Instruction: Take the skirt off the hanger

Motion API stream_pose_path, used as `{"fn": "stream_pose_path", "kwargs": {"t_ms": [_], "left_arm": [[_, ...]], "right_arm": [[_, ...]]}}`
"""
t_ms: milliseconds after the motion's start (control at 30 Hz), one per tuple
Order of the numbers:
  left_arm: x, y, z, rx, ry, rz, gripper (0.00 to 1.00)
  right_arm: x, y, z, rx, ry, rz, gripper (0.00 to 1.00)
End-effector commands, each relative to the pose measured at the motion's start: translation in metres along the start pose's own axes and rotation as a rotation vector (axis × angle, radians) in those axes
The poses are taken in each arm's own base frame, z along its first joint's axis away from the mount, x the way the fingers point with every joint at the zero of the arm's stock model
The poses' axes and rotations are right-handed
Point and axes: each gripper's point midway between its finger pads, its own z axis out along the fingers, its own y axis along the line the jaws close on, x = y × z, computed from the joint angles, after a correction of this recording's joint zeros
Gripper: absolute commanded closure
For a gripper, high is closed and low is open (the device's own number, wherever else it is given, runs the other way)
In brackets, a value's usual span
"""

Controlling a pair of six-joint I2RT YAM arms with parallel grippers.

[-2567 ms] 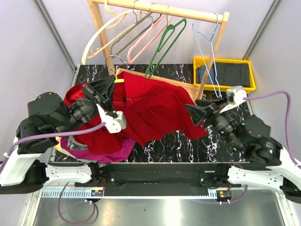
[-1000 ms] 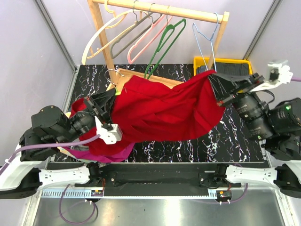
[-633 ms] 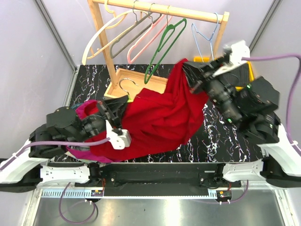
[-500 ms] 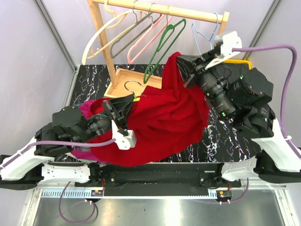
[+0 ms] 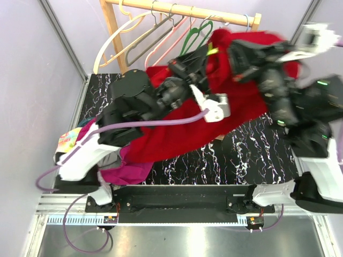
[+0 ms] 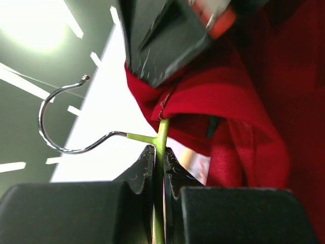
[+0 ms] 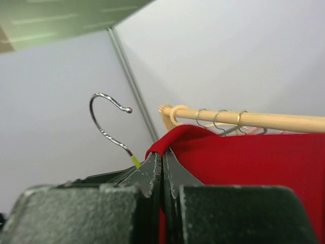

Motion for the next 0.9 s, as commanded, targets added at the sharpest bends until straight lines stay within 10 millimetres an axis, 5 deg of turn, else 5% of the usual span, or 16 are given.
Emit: {"fn": "stream_pose_path", "kwargs": {"t_ms": [0, 100, 133, 233, 333, 433, 600, 700, 867], "left_arm": [[-0.036, 0.108, -0.034, -0.332, -0.168, -0.041, 1.00], [-0.017, 0.070, -0.060, -0.234, -0.119, -0.127, 1.00], [-0.008, 0.033, -0.075, -0.154, -0.099, -0.144, 1.00], [0.025, -0.030, -0.106, -0.052, 0.005, -0.196, 1.00], [0.047, -0.077, -0.133, 0.099, 0.064, -0.188, 1.00], [0.051, -0.092, -0.150, 0.186, 0.053, -0.156, 1.00], [0.049, -0.078, -0.142, 0.155, 0.065, -0.155, 1.00], [0.052, -0.096, -0.145, 0.198, 0.072, -0.140, 1.00], [0.078, -0.157, -0.178, 0.380, 0.123, -0.040, 1.00]], "right_arm": [[0.038, 0.038, -0.006, -0.167, 0.109, 0.089, 1.00], [0.046, 0.034, -0.011, -0.164, 0.116, 0.107, 1.00], [0.047, 0.032, -0.014, -0.162, 0.116, 0.107, 1.00], [0.047, 0.030, -0.017, -0.163, 0.112, 0.108, 1.00], [0.051, 0.028, -0.016, -0.159, 0.120, 0.108, 1.00], [0.056, 0.026, -0.016, -0.149, 0.127, 0.109, 1.00], [0.074, 0.029, -0.012, -0.156, 0.164, 0.135, 1.00], [0.075, 0.035, -0.012, -0.178, 0.169, 0.148, 1.00], [0.009, 0.012, -0.027, -0.126, 0.023, 0.109, 1.00]]}}
